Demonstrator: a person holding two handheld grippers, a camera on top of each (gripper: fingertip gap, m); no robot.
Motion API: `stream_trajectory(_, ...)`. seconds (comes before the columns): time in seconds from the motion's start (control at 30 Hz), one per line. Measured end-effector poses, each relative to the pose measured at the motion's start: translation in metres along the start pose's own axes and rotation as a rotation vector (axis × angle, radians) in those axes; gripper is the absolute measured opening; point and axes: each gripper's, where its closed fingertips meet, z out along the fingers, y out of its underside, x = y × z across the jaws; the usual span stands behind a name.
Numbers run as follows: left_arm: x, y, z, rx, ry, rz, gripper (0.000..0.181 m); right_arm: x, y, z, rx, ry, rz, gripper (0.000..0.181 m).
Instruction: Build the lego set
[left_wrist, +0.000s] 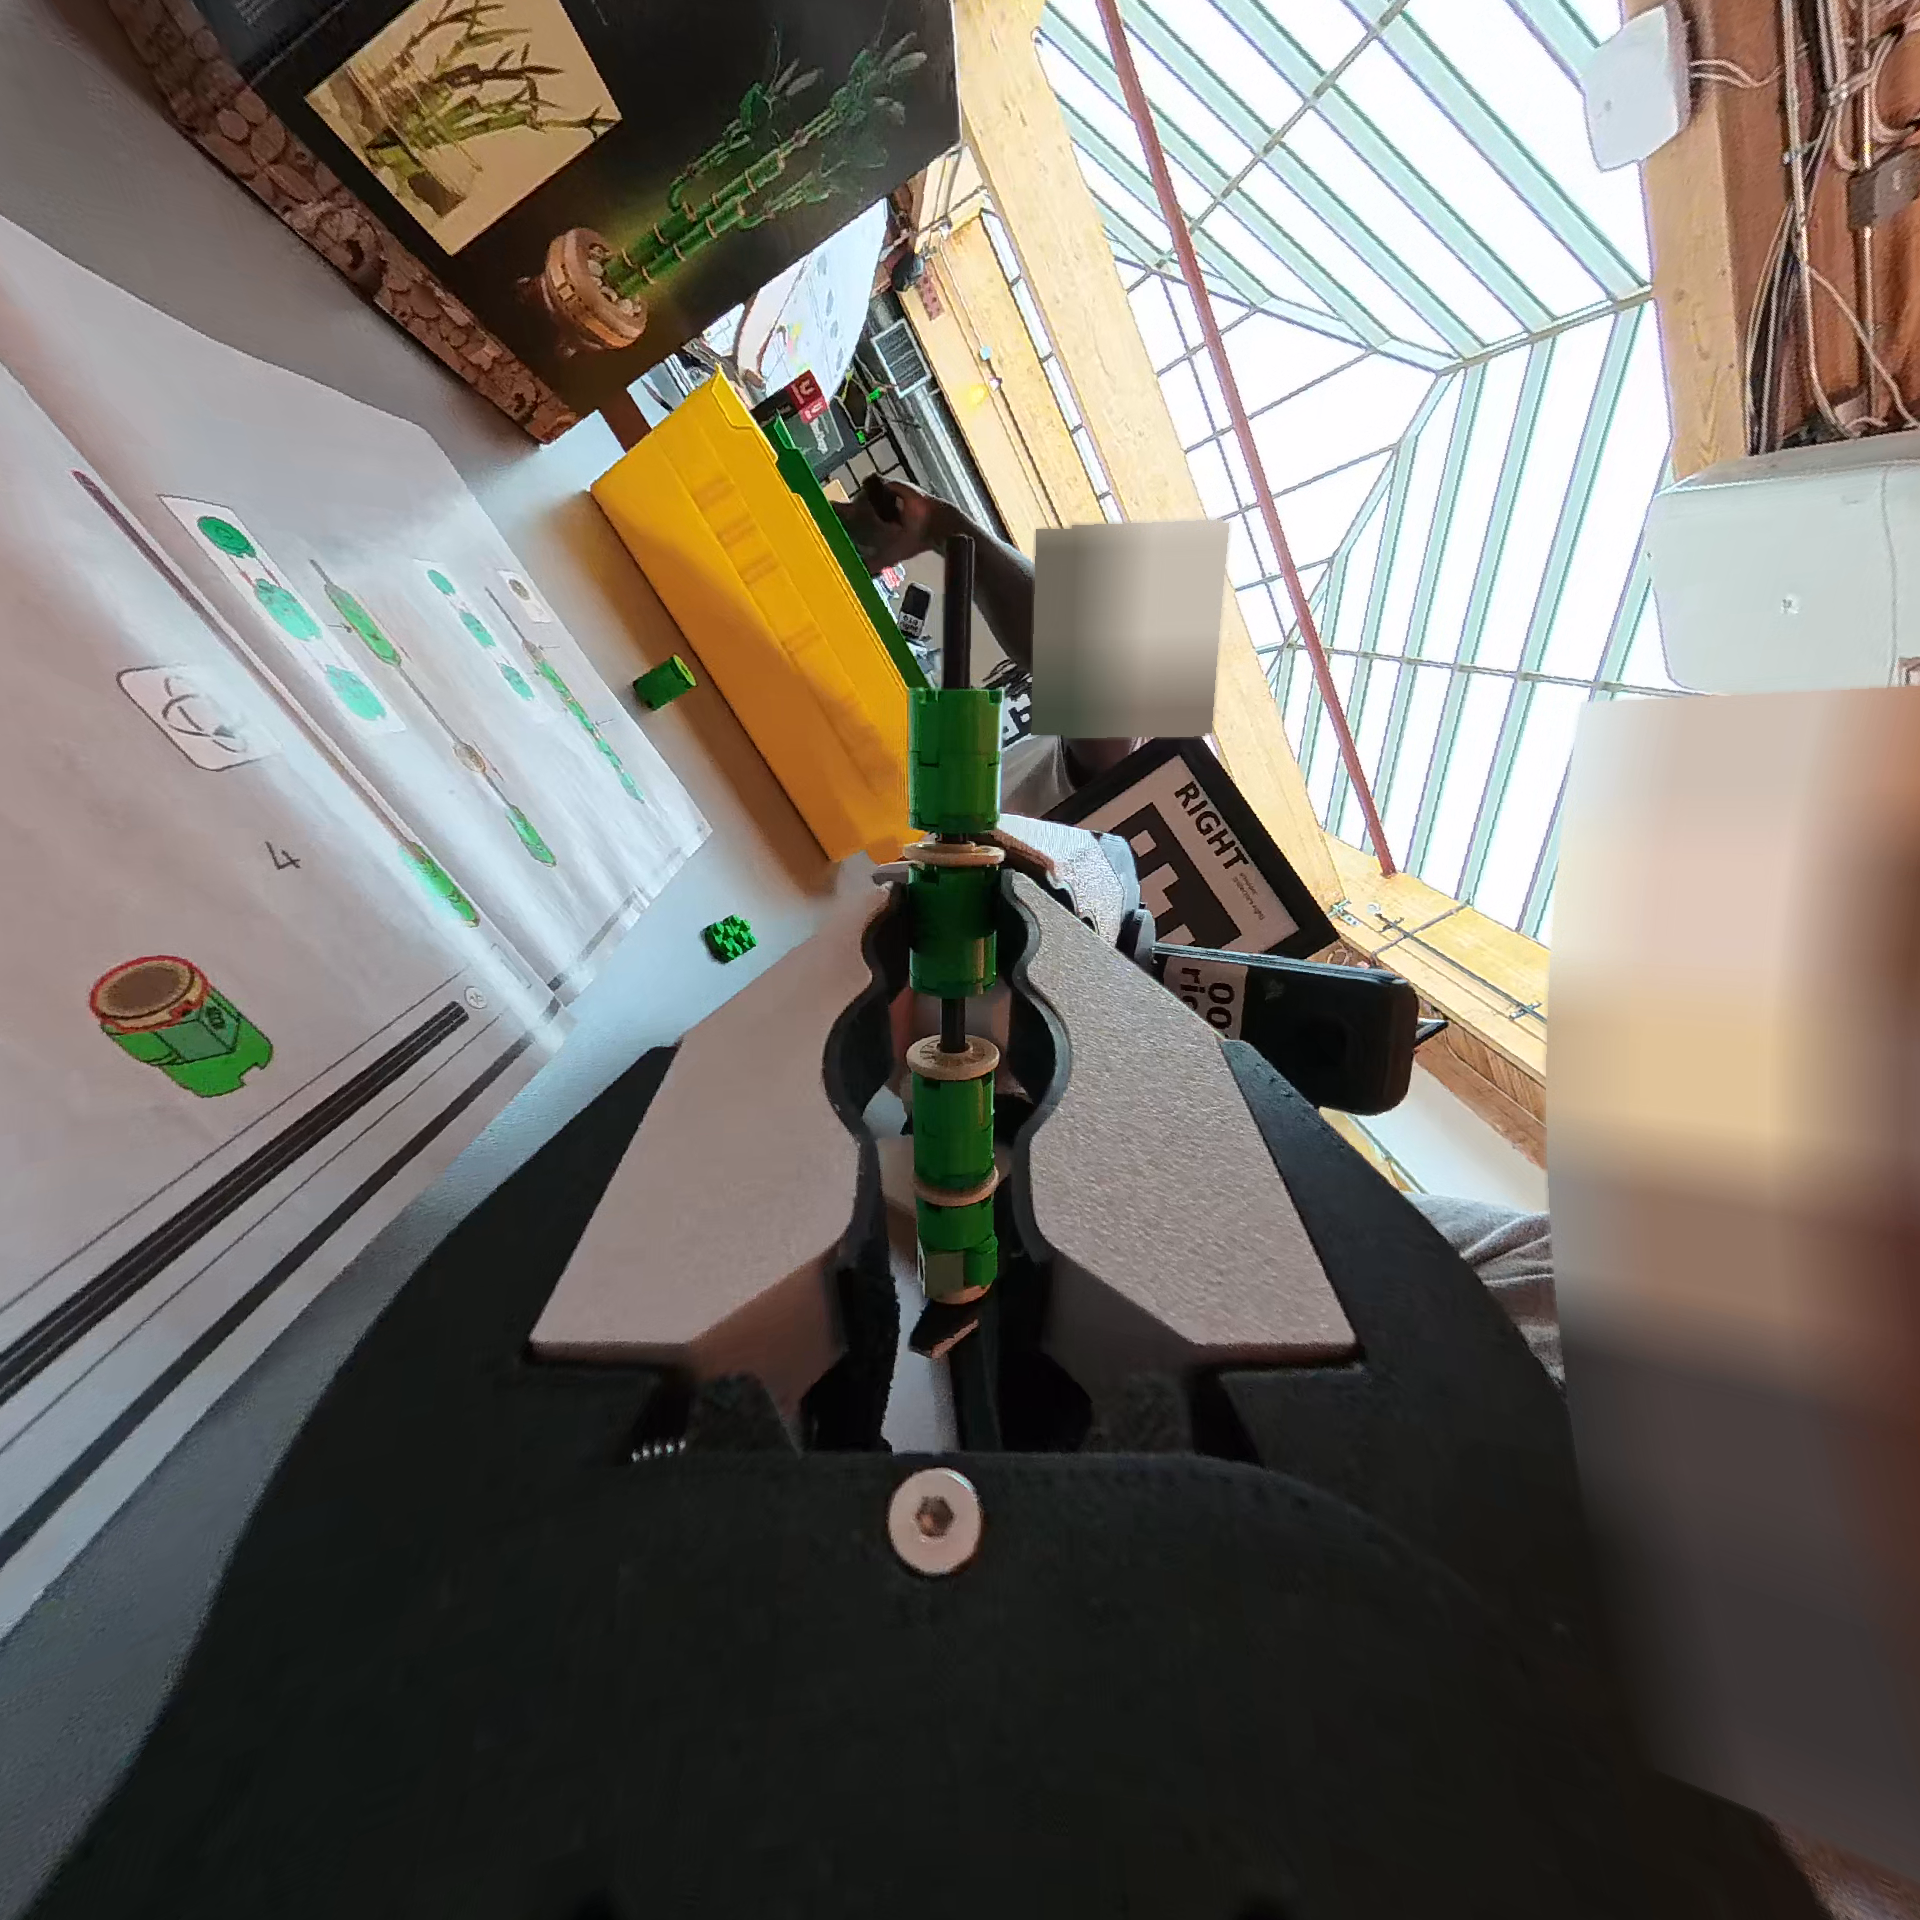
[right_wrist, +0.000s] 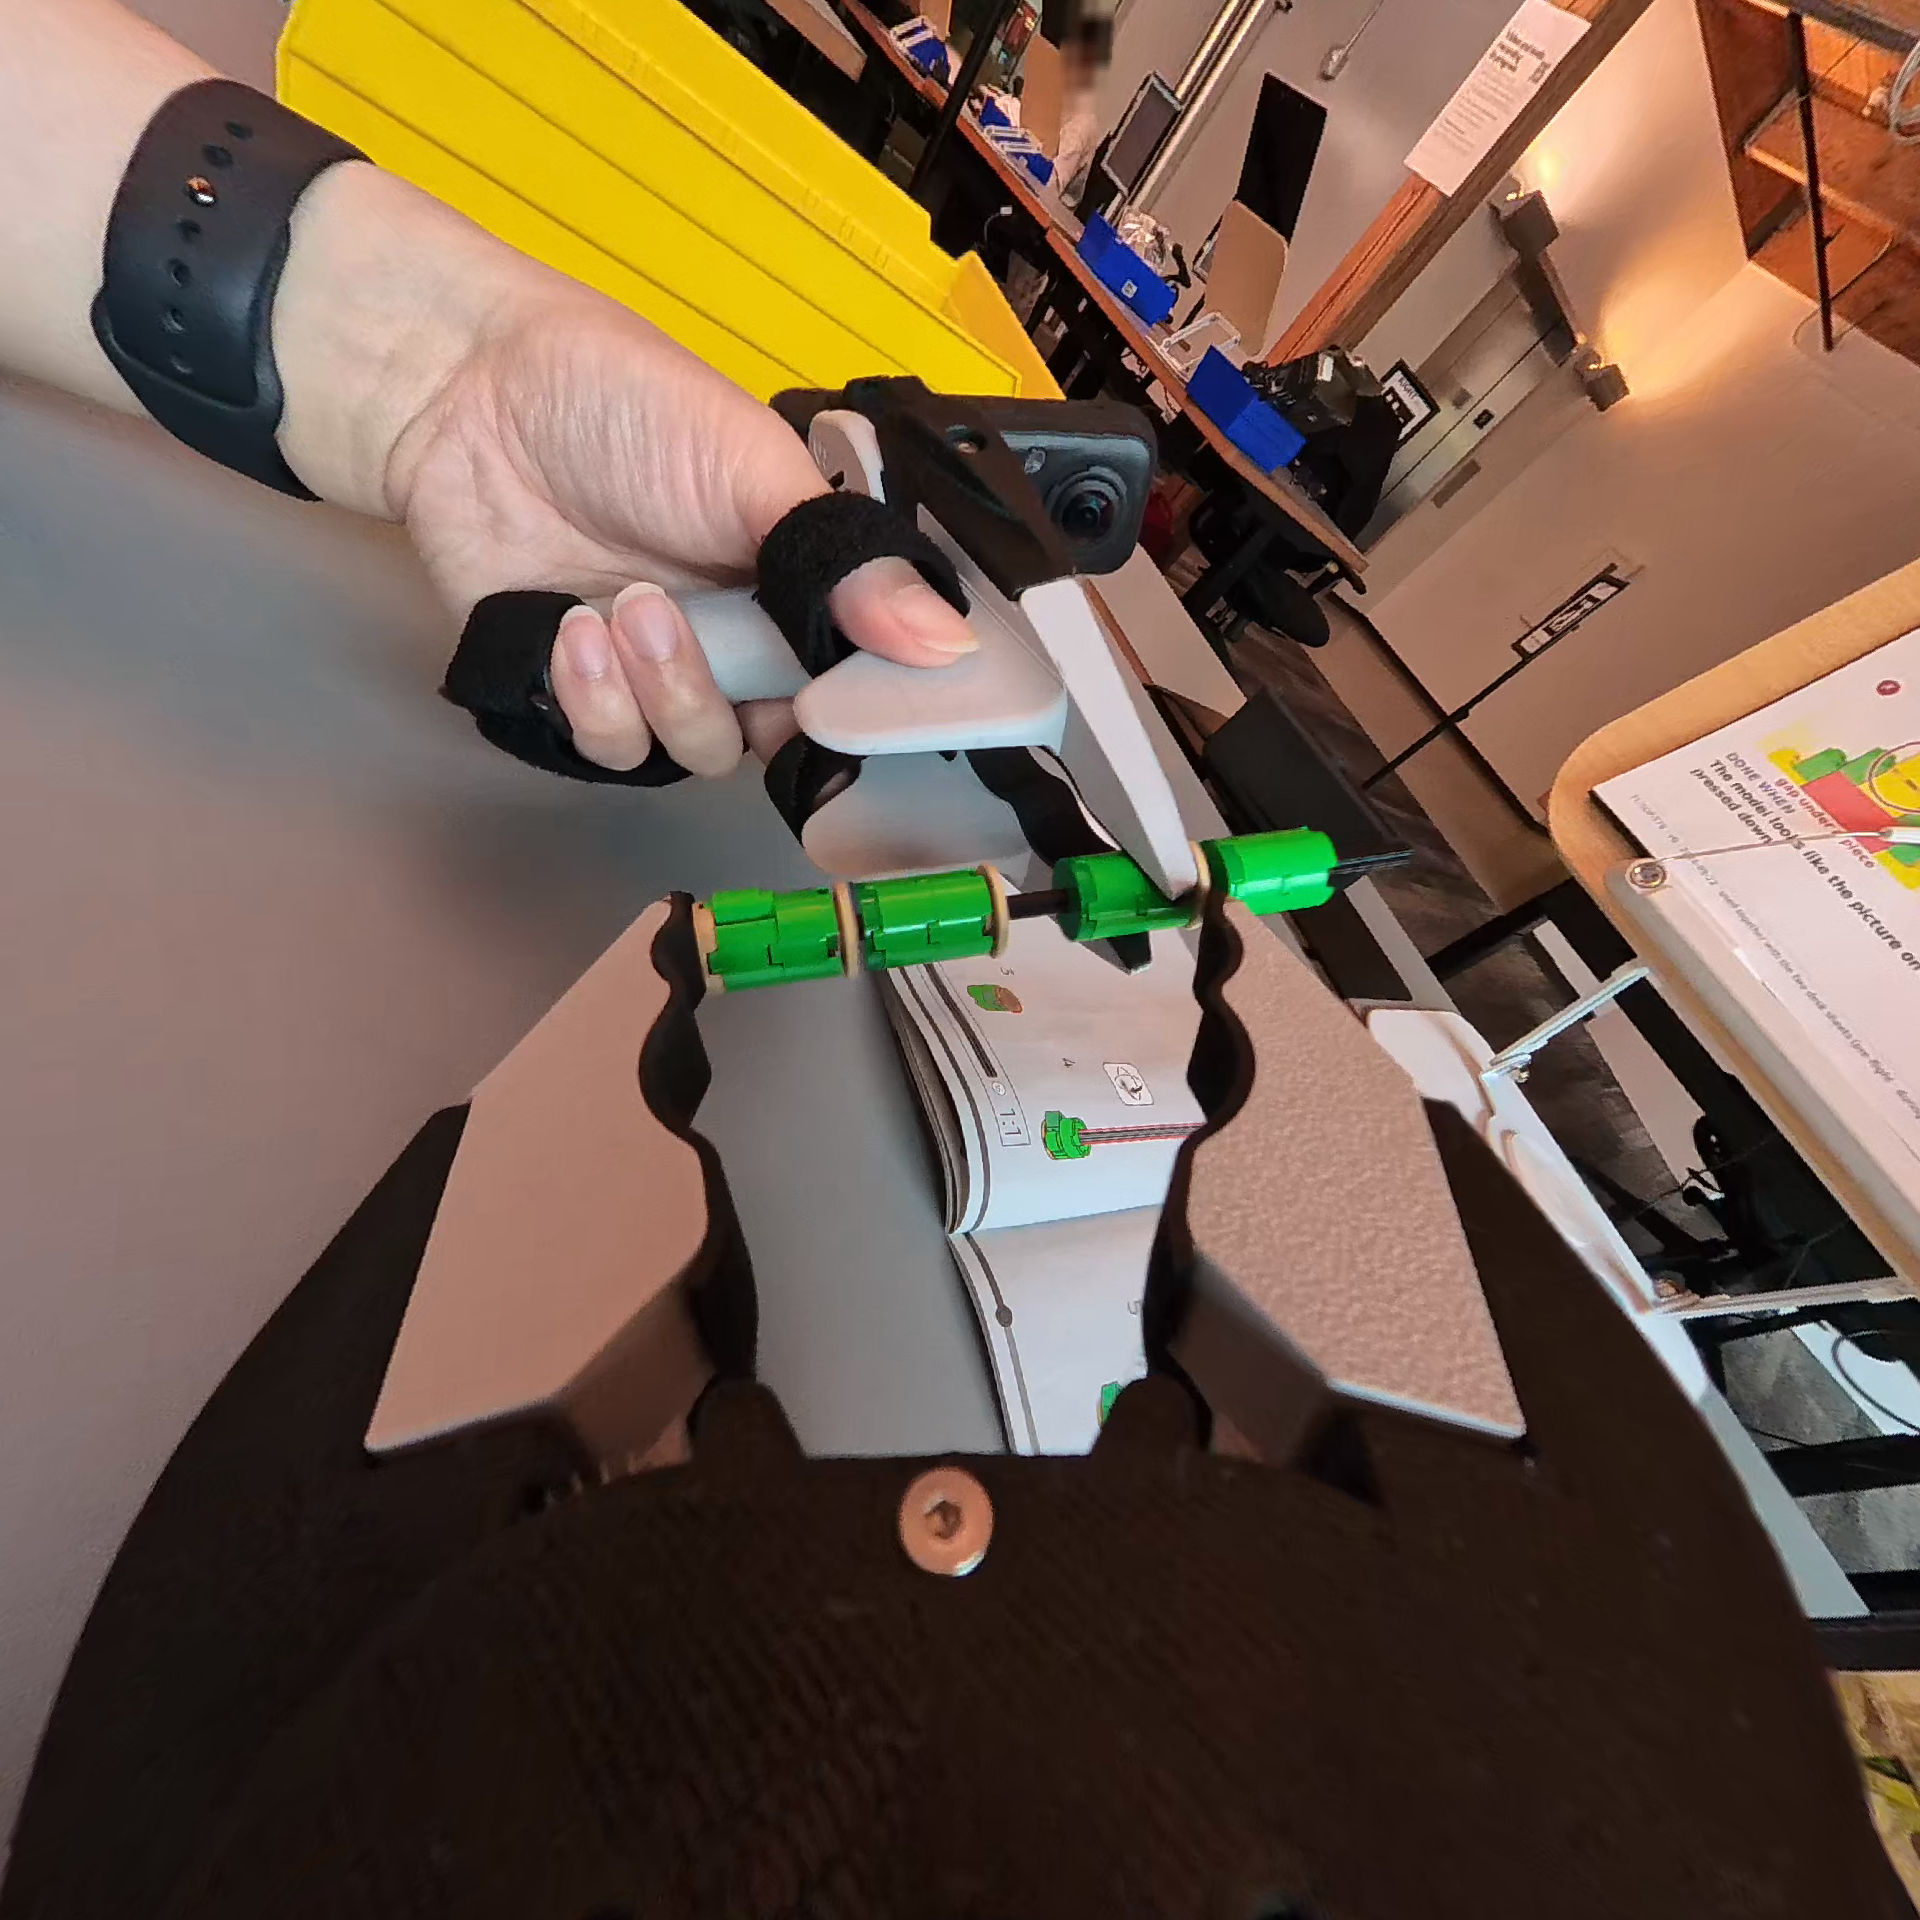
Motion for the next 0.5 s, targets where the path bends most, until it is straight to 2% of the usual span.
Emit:
stream_trajectory(0.33,0.002,0.001,0.001,0.007,0.006,0.001,0.012,-0.001,-0.002,-0.003,-0.004,-0.015,0.013,0.094)
stream_trajectory(0.5,0.013,-0.001,0.005,0.009,0.027,0.070,0.012,0.004,-0.013,-0.010,0.076,-0.028,0.066,0.094)
